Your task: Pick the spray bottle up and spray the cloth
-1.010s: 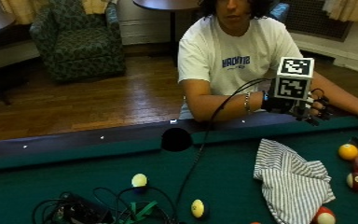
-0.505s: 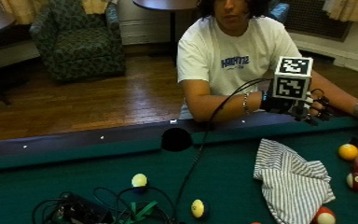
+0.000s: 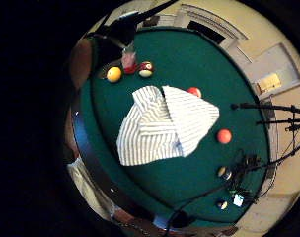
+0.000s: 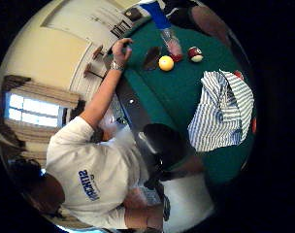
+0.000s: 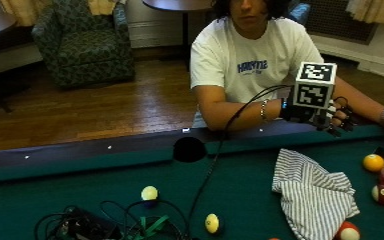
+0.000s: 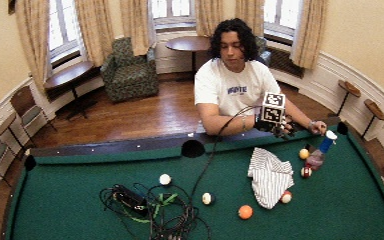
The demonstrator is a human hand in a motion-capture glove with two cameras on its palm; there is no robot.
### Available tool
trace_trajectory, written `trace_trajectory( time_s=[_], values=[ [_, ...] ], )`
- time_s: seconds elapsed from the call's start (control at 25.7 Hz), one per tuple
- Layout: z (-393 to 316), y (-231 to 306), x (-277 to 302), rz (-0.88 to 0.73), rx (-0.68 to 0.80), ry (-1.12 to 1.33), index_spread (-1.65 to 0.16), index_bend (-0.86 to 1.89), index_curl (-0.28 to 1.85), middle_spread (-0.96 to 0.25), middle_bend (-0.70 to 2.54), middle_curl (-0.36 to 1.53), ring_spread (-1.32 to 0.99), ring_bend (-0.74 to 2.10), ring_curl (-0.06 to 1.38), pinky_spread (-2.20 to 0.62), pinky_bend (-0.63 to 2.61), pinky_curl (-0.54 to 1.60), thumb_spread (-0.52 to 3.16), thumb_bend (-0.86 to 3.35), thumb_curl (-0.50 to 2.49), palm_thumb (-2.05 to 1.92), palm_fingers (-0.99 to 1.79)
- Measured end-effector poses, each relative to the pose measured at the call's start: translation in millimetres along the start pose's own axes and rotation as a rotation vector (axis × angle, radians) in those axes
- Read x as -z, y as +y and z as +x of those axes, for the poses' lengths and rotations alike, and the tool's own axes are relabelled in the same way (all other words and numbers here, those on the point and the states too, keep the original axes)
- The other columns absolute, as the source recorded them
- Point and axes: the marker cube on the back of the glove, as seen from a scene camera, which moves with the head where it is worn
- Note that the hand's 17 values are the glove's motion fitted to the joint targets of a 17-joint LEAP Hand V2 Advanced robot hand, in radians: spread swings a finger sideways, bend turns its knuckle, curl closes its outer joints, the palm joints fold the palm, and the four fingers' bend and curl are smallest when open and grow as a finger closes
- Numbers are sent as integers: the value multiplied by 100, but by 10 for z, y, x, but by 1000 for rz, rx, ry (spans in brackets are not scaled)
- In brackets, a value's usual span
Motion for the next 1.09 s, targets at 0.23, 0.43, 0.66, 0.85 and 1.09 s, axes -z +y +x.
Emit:
trace_trajectory(
  time_s=[0.23, 0.43, 0.66, 0.85, 1.09],
  values=[
    [-6, -1, -6, -1, 0, 2, -46, 16, 29, -11, 17, 30, -10, 26, 32, 23, 29, 37, 100, -3, 32, 48, 57],
    [3, 5, 0, 0, -7, 6, -46, 16, 29, -11, 17, 29, -10, 26, 32, 23, 29, 37, 101, -2, 32, 49, 57],
    [19, 11, 23, 5, -8, 1, -46, 16, 29, -11, 17, 29, -10, 27, 32, 23, 29, 37, 102, -3, 32, 49, 57],
    [5, 5, 2, 4, -5, 2, -46, 16, 29, -11, 17, 29, -10, 27, 32, 23, 29, 37, 102, -3, 32, 49, 57],
    [20, 18, 7, -4, -3, 8, -46, 16, 29, -11, 17, 29, -10, 27, 32, 23, 29, 37, 102, -2, 32, 49, 57]
  ],
)
